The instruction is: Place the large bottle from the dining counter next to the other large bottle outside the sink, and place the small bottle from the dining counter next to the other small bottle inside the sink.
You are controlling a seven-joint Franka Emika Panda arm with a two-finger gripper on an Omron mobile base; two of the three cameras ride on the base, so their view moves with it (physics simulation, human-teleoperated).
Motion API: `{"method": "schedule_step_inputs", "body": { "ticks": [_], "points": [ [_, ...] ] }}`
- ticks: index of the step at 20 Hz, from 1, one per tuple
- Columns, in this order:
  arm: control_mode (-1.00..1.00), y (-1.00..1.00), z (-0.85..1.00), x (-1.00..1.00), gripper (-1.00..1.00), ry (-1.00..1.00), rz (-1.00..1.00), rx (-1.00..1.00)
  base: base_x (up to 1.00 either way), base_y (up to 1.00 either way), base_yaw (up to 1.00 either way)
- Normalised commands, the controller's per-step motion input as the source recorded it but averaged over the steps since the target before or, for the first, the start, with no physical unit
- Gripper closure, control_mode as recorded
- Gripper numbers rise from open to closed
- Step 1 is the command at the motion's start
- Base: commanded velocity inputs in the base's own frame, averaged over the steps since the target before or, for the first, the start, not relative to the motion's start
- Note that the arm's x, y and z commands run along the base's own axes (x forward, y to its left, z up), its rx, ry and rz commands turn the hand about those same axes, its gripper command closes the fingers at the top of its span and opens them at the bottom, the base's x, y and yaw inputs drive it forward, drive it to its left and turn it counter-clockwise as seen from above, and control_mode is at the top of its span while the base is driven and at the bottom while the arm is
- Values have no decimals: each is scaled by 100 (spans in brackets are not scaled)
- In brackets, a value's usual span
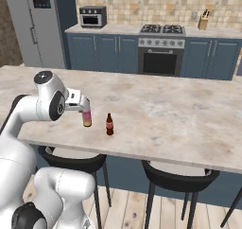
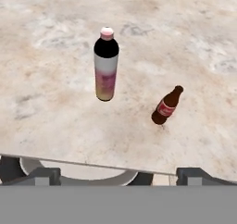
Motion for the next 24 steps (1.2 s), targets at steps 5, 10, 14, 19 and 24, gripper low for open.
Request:
{"method": "schedule_step_inputs", "body": {
  "ticks": [5, 10, 14, 19, 24],
  "points": [
    [-100, 2, -18, 21, -100, -2, 0, -2, 0, 0, 0],
    [-100, 5, -9, 31, -100, 0, 0, 0, 0, 0, 0],
    [-100, 10, -5, 40, -100, 0, 0, 0, 0, 0, 0],
    [-100, 9, -5, 43, -100, 0, 0, 1, 0, 0, 0],
    [-100, 3, -7, 49, -100, 0, 0, 2, 0, 0, 0]
  ]
}}
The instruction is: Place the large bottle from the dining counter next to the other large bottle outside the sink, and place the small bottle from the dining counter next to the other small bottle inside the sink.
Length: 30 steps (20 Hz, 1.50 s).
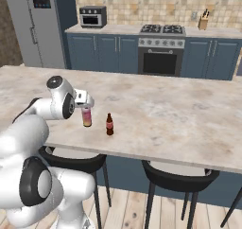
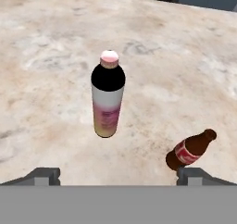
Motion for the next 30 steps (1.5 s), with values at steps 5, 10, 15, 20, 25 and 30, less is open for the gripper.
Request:
{"method": "schedule_step_inputs", "body": {
  "ticks": [5, 10, 15, 20, 25, 30],
  "points": [
    [-100, 2, -12, 46, -100, 0, 0, 2, 0, 0, 0],
    [-100, 6, -13, 31, -100, 0, 0, 0, 0, 0, 0],
    [-100, 5, -12, 31, -100, 0, 0, 1, 0, 0, 0],
    [-100, 2, -14, 28, -100, 0, 0, 1, 0, 0, 0],
    [-100, 6, -15, 24, -100, 0, 0, 2, 0, 0, 0],
    [-100, 8, -13, 19, -100, 0, 0, 2, 0, 0, 0]
  ]
}}
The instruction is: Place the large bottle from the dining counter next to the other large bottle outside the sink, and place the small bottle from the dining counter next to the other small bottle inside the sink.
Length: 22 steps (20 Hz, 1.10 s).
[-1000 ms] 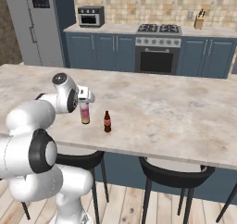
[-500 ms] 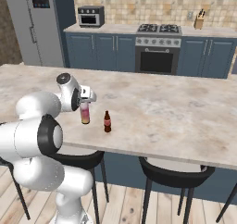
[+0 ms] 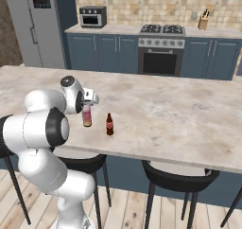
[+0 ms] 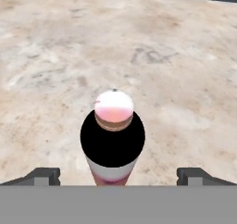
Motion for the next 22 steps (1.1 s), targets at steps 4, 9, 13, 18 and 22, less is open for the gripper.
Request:
{"method": "schedule_step_inputs", "body": {
  "ticks": [4, 9, 13, 18, 22],
  "points": [
    [-100, 7, -12, 19, -100, 0, 0, 1, 0, 0, 0],
    [-100, 5, -13, 21, -100, 0, 0, 0, 0, 0, 0],
    [-100, 3, -12, 21, -100, 0, 0, 0, 0, 0, 0],
    [-100, 5, -11, 27, 100, 0, 0, 0, 0, 0, 0],
    [-100, 2, -7, 24, 100, 0, 0, 2, 0, 0, 0]
  ]
}}
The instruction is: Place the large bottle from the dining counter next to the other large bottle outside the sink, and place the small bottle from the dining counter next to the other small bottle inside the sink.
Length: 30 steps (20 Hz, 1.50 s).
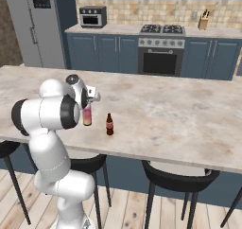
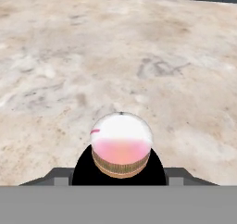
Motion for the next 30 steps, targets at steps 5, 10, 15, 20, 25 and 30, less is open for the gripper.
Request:
{"method": "schedule_step_inputs", "body": {
  "ticks": [5, 10, 15, 20, 25, 30],
  "points": [
    [-100, 7, 0, -5, 100, -3, 0, 4, 0, 0, 0],
    [-100, 10, 7, -34, 100, -7, 0, 3, 0, 0, 0],
    [-100, 9, 27, -41, 100, -12, 0, 0, 0, 0, 0],
    [-100, 0, 22, -11, 100, -7, 0, 1, 0, 0, 0],
    [-100, 0, 1, 1, 100, 0, 0, 4, 0, 0, 0],
    [-100, 0, 0, 1, 100, 0, 0, 7, 0, 0, 0]
  ]
}}
